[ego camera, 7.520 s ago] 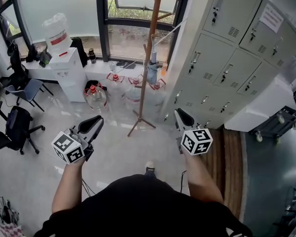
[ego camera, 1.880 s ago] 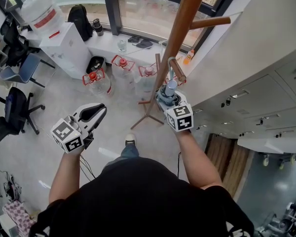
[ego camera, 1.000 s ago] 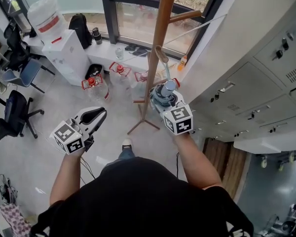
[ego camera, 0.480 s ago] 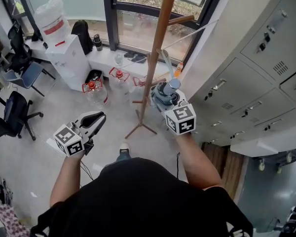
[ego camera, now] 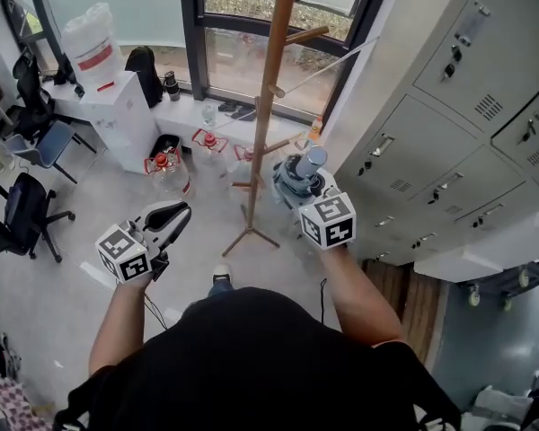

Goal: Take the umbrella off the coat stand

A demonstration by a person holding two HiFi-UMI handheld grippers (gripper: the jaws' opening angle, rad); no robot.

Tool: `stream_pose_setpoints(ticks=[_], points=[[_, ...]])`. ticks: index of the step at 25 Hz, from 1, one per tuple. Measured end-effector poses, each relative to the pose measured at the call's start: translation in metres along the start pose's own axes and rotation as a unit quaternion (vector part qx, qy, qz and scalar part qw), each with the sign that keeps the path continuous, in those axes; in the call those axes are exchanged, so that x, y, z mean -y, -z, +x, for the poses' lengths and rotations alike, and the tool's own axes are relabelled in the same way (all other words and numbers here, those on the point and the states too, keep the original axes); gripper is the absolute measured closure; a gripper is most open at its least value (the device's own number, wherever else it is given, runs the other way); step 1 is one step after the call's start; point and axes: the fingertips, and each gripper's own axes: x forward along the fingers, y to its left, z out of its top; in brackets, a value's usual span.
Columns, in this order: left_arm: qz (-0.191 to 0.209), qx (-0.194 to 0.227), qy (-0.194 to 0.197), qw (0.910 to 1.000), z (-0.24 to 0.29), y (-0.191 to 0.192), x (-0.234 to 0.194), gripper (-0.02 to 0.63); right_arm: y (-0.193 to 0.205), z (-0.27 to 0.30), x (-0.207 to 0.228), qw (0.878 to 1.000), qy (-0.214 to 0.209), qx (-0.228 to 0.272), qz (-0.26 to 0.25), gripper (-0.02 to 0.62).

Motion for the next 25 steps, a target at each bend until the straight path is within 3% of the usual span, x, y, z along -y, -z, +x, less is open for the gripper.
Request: stream_pose_setpoints(ticks=[25], points=[[0.018,0.015,0.043,0.9988,0.026,-0.011,0.103,0.546,0.058,-0.142,0.012,0.998,0.039,-0.008,0.051,0.316]])
